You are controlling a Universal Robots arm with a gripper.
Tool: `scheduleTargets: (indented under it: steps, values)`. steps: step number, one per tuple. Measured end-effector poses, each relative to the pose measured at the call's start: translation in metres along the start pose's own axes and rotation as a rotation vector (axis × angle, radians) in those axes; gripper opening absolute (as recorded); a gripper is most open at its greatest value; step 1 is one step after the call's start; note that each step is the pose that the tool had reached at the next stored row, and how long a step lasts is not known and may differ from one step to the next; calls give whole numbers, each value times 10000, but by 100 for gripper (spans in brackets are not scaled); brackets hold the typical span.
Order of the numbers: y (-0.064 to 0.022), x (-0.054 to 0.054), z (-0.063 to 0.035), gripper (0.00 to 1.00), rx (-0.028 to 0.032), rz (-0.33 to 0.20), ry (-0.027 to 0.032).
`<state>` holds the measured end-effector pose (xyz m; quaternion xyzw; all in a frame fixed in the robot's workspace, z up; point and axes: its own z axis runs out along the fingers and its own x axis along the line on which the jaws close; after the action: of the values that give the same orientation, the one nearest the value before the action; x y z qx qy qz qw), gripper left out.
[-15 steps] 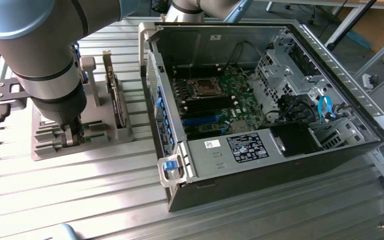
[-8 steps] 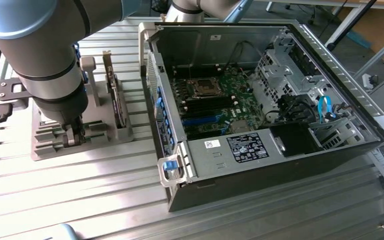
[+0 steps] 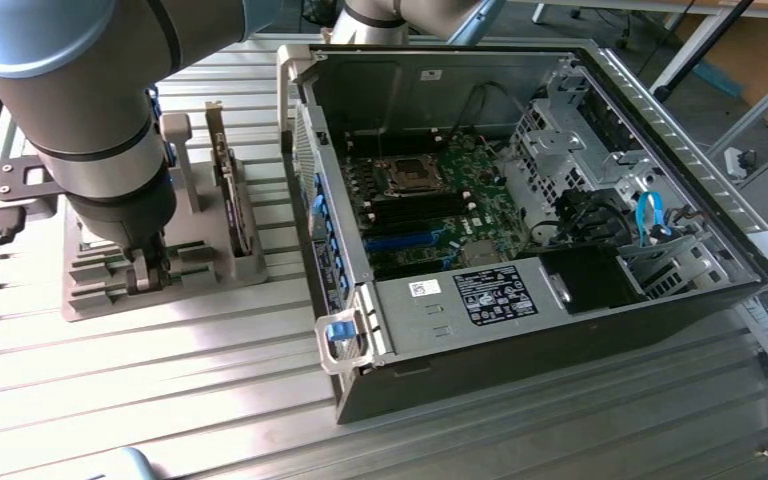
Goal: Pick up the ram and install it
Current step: 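Pick up the ram and move it above insertion slot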
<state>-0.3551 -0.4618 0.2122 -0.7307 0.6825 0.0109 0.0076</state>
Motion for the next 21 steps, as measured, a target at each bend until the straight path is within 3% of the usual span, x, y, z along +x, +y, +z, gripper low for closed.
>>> scheduleTargets:
  steps: [21]
  values:
    - [-1,-6,3,24,-1,0,0]
